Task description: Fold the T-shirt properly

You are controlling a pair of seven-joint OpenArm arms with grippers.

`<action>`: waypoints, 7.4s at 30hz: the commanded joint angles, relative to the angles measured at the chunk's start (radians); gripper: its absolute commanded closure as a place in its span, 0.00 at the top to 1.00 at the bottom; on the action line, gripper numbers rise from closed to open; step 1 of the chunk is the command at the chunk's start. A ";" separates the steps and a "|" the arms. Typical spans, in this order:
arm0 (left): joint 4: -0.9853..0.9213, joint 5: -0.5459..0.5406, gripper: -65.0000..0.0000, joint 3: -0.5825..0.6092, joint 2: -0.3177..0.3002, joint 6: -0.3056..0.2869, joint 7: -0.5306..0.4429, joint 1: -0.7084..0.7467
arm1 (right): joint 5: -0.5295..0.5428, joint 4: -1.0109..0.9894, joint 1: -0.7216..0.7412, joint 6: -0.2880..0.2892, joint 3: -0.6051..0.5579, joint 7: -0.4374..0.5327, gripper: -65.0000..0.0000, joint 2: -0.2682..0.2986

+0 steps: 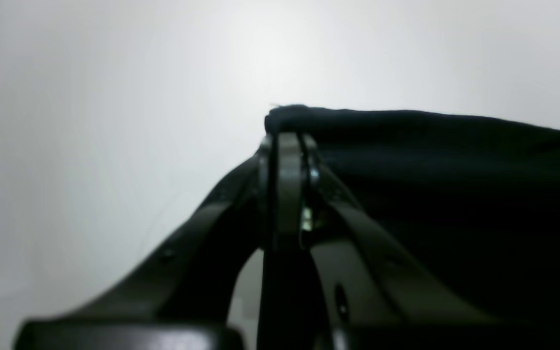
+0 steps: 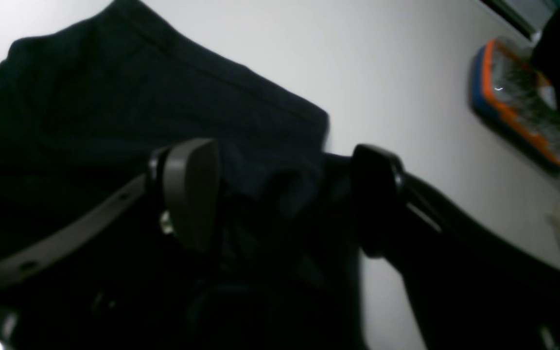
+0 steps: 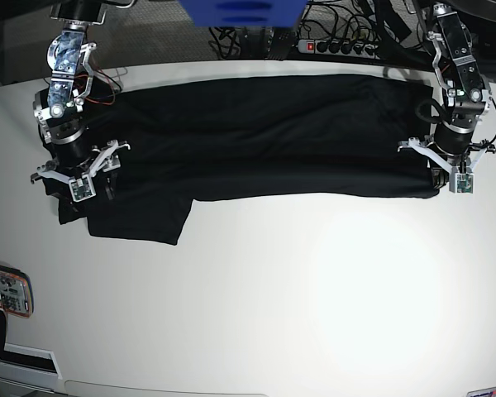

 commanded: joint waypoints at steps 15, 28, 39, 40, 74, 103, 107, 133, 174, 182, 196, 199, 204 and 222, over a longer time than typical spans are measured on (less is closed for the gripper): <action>0.021 -0.001 0.00 -0.007 -0.012 0.009 -0.024 -0.003 | 0.011 -0.071 0.322 -0.008 -0.165 -0.317 0.63 0.016; 0.019 -0.006 0.00 -0.005 -0.012 0.009 -0.023 -0.009 | 0.011 -0.109 0.367 -0.006 -0.169 -0.357 0.62 0.033; 0.019 -0.004 0.00 -0.004 -0.010 0.009 -0.021 -0.003 | 0.011 -0.260 0.523 -0.006 -0.278 -0.361 0.62 0.025; 0.019 -0.006 0.00 -0.004 -0.010 0.009 -0.021 -0.003 | 0.011 -0.280 0.531 -0.006 -0.289 -0.361 0.62 0.025; 0.021 -0.001 0.00 -0.004 0.016 0.009 -0.021 -0.006 | 0.011 -0.853 0.775 -0.008 -0.330 -0.206 0.62 -0.051; 0.021 -0.001 0.00 -0.004 0.016 0.009 -0.021 -0.007 | 0.015 -0.933 0.826 -0.006 -0.338 -0.117 0.40 -0.051; 0.021 -0.001 0.00 -0.004 0.016 0.009 -0.021 -0.007 | 0.015 -0.933 0.826 -0.006 -0.338 -0.119 0.48 -0.051; 0.021 -0.001 0.00 -0.004 0.016 0.009 -0.021 -0.004 | 0.015 -1.019 0.747 -0.006 -0.332 -0.067 0.00 -0.048; 0.135 -0.002 0.00 -0.008 0.018 0.009 -0.021 0.074 | 0.011 -0.211 0.336 -0.006 -0.159 -0.205 0.00 -0.047; 0.138 -0.004 0.00 -0.010 0.018 0.009 -0.023 0.125 | 0.011 -0.128 0.253 -0.006 -0.086 -0.205 0.00 -0.047; 0.170 -0.009 0.00 -0.154 0.111 0.009 -0.024 0.183 | 0.011 0.052 0.147 -0.006 -0.025 -0.321 0.00 -0.047; 0.170 -0.009 0.00 -0.154 0.111 0.009 -0.024 0.197 | 0.011 0.056 0.114 -0.006 -0.024 -0.325 0.00 -0.047; 0.170 -0.009 0.00 -0.156 0.111 0.009 -0.024 0.230 | 0.009 0.092 0.061 -0.006 0.018 -0.325 0.00 -0.047; 0.170 -0.004 0.00 -0.151 0.114 0.009 -0.024 0.273 | 0.009 0.141 -0.072 -0.006 0.099 -0.321 0.00 -0.051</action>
